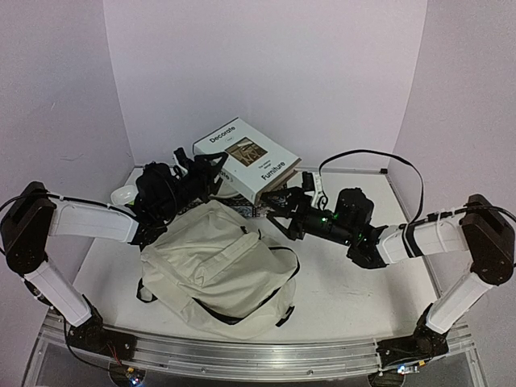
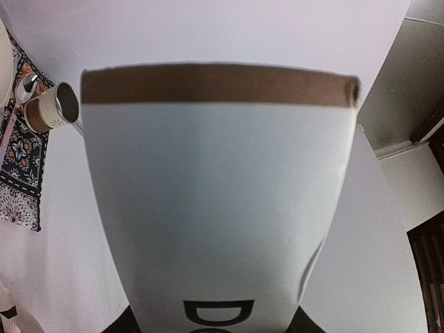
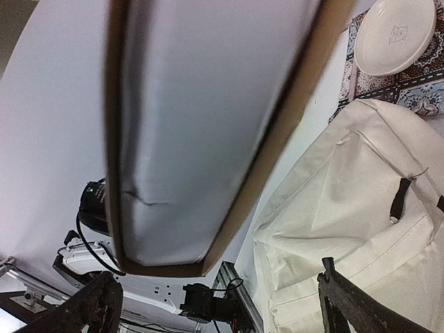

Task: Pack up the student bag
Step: Pass from the left arm to the right

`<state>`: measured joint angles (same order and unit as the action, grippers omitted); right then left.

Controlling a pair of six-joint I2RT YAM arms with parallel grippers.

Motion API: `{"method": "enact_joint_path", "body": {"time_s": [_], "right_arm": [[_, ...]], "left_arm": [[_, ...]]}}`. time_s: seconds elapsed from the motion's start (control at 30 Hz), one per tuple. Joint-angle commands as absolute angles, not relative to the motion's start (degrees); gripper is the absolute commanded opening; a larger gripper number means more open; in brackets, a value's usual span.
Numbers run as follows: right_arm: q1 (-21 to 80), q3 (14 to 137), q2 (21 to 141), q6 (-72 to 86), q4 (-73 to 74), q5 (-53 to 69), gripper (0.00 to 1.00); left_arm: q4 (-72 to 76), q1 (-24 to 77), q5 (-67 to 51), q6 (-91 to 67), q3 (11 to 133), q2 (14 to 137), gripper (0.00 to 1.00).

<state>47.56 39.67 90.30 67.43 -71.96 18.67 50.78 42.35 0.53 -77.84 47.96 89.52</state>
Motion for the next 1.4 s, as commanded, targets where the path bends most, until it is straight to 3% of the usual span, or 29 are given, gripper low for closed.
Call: {"method": "enact_joint_path", "body": {"time_s": [0.0,0.53,0.97,1.17,1.37], "right_arm": [[47.9,42.0,86.3,66.0,-80.9,21.1,0.98],[48.0,50.6,94.3,68.8,-82.8,20.8,0.94],[48.3,51.1,97.5,71.5,-87.3,22.9,0.64],[48.3,50.4,97.0,71.5,-87.9,23.2,0.47],[47.9,49.6,96.3,71.1,-87.9,23.3,0.43]], "left_arm": [[54.1,42.4,1.2,-77.6,48.1,88.2,0.23],[55.2,43.0,-1.7,-78.9,48.6,88.6,0.23],[56.1,43.3,-2.0,-79.2,49.0,90.3,0.25],[56.1,43.2,-0.6,-78.4,46.6,89.1,0.33],[56.1,43.2,1.6,-76.5,43.7,87.4,0.49]]}}
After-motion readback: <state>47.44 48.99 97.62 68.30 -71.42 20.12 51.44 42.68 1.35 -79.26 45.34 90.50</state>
